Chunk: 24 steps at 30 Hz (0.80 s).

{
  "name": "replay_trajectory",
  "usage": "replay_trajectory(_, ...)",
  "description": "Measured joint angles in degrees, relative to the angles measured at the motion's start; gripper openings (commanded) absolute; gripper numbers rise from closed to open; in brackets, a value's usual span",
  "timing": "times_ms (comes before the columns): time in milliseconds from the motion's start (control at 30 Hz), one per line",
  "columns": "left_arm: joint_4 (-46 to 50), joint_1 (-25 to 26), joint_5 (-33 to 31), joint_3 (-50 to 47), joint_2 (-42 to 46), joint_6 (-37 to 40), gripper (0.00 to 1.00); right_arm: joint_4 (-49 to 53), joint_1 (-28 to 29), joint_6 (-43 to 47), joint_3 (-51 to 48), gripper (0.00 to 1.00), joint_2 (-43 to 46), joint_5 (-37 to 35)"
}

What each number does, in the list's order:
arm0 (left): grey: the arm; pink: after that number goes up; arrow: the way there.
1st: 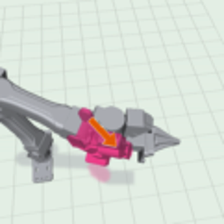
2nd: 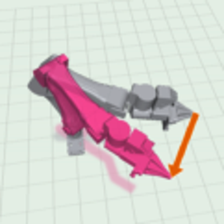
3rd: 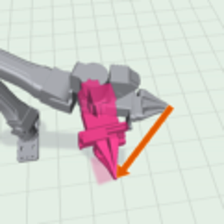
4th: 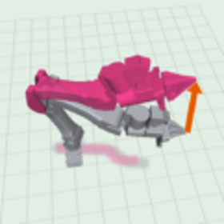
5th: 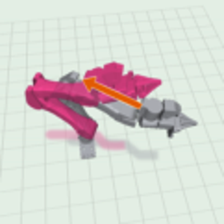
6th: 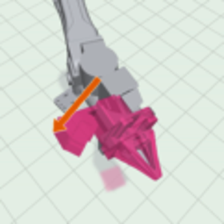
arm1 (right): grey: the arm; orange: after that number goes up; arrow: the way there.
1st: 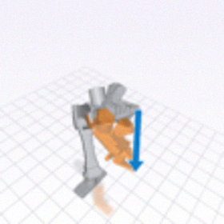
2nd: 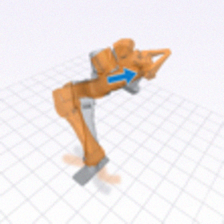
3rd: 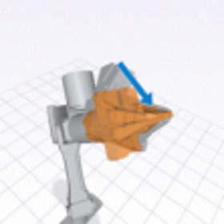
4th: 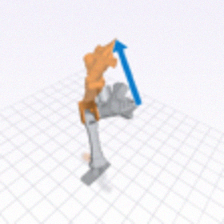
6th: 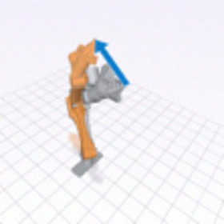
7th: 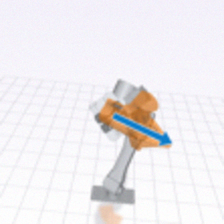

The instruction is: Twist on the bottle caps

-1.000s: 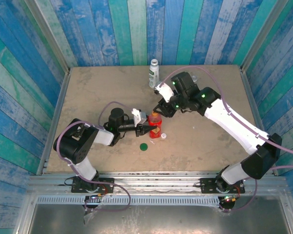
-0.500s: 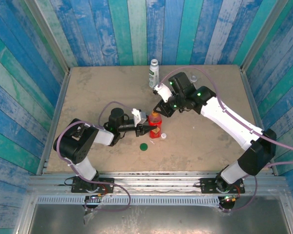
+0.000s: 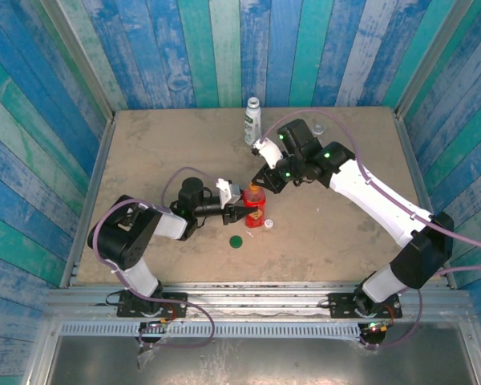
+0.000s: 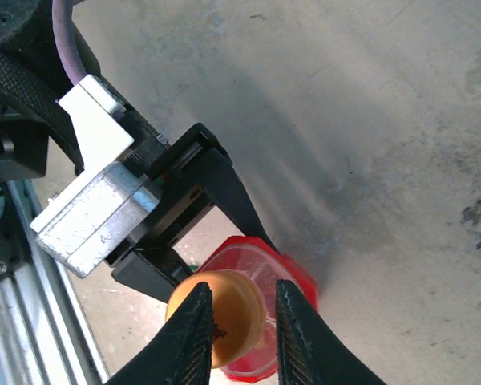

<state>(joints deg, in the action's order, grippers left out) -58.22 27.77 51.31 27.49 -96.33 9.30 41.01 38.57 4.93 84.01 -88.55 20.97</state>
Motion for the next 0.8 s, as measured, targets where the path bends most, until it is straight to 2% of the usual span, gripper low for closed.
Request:
replay_trajectory(400,0.00,-0.02,0.31,0.00,0.00,0.24,0.49,-0.39,-0.87,-9.20,-0.94,0.17,0.02,3.72)
replay_trajectory(800,0.17,0.37,1.53,0.00,0.00,0.79,0.49,-1.22,-1.49,-12.81,-4.09,0.16,2.84,5.42)
